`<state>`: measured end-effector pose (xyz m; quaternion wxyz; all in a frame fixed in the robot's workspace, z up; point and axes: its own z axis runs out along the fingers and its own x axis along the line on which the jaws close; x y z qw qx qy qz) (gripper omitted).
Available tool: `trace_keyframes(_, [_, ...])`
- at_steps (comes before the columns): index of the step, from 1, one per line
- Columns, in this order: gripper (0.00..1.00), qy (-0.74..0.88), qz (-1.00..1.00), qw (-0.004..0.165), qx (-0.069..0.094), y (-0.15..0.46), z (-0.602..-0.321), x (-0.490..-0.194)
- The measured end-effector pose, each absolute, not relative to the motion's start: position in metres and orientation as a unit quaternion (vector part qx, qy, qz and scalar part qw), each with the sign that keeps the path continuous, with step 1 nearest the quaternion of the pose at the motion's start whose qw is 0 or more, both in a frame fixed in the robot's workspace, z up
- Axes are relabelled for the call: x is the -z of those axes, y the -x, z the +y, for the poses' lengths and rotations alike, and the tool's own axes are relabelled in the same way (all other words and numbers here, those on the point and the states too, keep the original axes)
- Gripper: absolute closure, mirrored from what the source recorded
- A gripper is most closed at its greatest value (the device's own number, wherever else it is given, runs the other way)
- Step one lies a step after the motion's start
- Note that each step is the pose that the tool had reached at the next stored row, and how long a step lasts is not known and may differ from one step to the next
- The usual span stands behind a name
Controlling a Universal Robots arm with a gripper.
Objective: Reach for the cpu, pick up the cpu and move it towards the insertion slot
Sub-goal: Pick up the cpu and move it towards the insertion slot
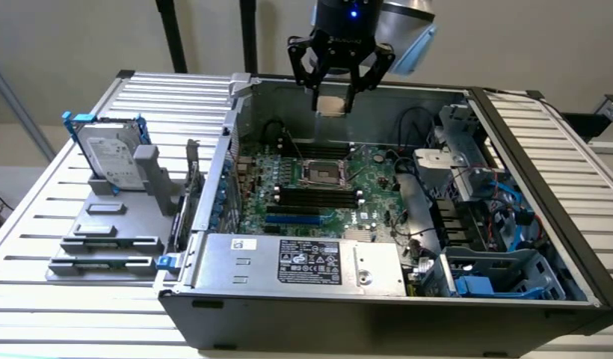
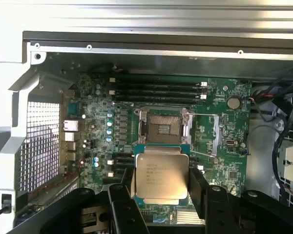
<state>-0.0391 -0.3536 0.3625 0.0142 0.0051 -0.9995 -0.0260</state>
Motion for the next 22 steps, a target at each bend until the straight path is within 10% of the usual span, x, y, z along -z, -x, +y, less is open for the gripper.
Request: trace_keyframes(22, [0.46,-0.002,-1.0,0.007,0.026,0.034,-0.331,-0.358])
